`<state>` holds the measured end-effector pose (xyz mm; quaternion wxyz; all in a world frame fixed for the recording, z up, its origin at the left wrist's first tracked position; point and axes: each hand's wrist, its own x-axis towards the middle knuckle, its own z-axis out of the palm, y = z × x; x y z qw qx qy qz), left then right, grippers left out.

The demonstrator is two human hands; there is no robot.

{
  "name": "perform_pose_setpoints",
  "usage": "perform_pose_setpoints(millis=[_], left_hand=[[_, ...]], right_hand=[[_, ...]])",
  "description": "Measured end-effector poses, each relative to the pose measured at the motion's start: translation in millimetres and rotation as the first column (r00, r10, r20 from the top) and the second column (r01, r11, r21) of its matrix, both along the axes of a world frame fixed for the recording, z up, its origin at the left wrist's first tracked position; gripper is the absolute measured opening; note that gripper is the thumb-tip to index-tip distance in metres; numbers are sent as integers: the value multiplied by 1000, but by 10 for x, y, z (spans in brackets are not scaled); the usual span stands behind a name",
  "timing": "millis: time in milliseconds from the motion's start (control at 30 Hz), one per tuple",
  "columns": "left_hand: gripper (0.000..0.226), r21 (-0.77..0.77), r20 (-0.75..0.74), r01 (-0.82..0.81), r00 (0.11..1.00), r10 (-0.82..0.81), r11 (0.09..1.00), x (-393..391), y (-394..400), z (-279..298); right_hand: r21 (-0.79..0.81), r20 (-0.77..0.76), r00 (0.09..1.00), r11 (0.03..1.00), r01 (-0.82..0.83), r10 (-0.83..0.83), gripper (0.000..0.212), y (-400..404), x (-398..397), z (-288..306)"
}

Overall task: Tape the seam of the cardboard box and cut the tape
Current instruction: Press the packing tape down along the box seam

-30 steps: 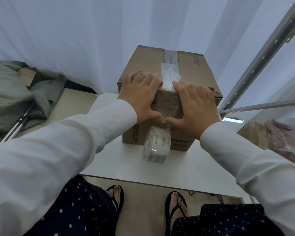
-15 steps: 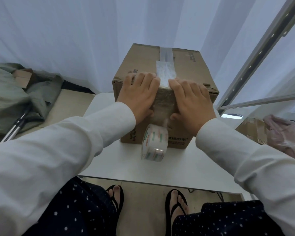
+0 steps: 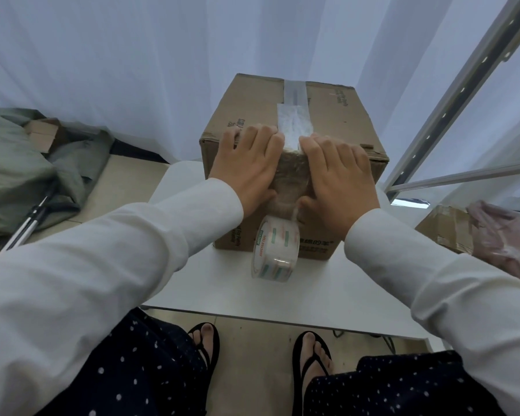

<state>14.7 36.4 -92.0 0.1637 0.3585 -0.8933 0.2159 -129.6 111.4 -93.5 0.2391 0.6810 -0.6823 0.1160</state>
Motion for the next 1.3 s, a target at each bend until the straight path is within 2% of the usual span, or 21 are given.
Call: perform_pose_setpoints(millis=[100, 167, 300, 433, 633, 733, 800, 933, 1067, 1300], left_hand=[[89, 0, 35, 34, 999, -34, 999, 69, -26, 29], [87, 47, -14, 47, 999, -46, 998, 65, -9, 43], [86, 72, -85, 20, 996, -14, 997, 8, 34, 16], [90, 49, -70, -50, 996, 53, 998, -74, 48, -72], [93, 0, -24, -8, 1000, 8, 1000, -11, -1, -66], [88, 0, -100, 70, 993, -69, 998, 52, -25, -81], [86, 15, -140, 56, 989, -53, 998, 28, 1, -81], [94, 45, -117, -24, 993, 30, 999, -83, 35, -117], [93, 45, -80, -58, 995, 61, 997, -107, 42, -106], [101, 36, -45, 32, 999, -30, 999, 15, -6, -58]], right_hand=[[56, 0, 999, 997, -45, 45, 84, 59, -77, 78], [61, 16, 999, 997, -36, 35, 82, 74, -65, 85], [-27, 34, 999, 999, 36, -35, 83, 6, 70, -16], [-98, 8, 996, 991, 89, -89, 89, -70, 124, -116], [-28, -58, 998, 999, 21, -22, 91, 5, -6, -20], [29, -47, 999, 1000, -3, 4, 87, 53, -37, 38], [10, -43, 999, 1000, 3, -3, 83, 47, -13, 30], [-47, -45, 997, 997, 55, -58, 91, -23, 66, -63], [-60, -20, 998, 997, 52, -53, 90, -63, 58, -92], [58, -52, 998, 998, -36, 39, 91, 56, -79, 58]])
